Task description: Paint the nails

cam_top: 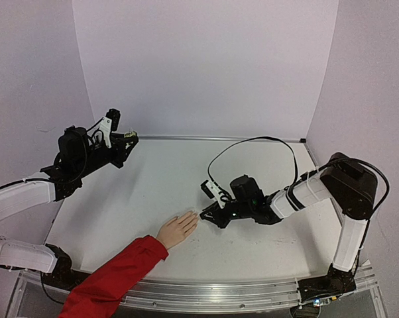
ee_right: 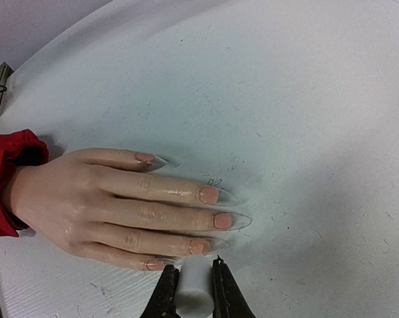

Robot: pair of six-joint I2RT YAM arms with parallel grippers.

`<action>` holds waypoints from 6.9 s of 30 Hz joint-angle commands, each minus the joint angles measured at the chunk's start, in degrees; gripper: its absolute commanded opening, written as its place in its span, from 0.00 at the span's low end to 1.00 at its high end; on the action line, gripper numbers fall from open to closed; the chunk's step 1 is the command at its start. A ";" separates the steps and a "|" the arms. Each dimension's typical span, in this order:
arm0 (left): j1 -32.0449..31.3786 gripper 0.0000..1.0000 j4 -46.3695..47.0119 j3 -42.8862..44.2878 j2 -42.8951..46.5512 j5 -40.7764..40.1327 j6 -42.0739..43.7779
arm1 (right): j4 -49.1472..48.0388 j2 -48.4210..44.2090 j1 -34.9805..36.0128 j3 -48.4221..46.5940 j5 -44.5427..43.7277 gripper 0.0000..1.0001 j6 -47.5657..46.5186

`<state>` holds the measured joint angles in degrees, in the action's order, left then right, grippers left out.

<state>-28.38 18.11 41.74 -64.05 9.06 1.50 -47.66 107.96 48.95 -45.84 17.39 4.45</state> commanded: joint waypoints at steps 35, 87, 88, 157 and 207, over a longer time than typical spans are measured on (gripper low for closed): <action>0.34 0.00 3.69 2.01 1.38 3.79 0.50 | -0.43 -1.81 0.42 -1.63 -5.24 0.00 1.44; -8.27 0.00 -5.69 -0.54 0.37 20.23 26.72 | 33.95 -12.28 10.51 -41.54 -2.36 0.00 7.82; -8.31 0.00 -5.76 -0.52 0.39 20.25 26.72 | 33.95 -12.25 10.59 -41.60 -2.64 0.00 7.77; -10.35 0.00 -6.77 -0.22 2.27 21.73 27.53 | 45.15 0.58 10.95 -53.73 4.88 0.00 5.79; -11.26 0.00 -5.52 8.74 -5.47 40.14 1.55 | 18.88 -15.61 -0.57 -32.87 29.91 0.73 7.75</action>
<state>-39.94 8.64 46.78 -69.12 40.16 7.33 -17.89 93.43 48.18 -78.91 39.46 12.73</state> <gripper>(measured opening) 0.218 0.800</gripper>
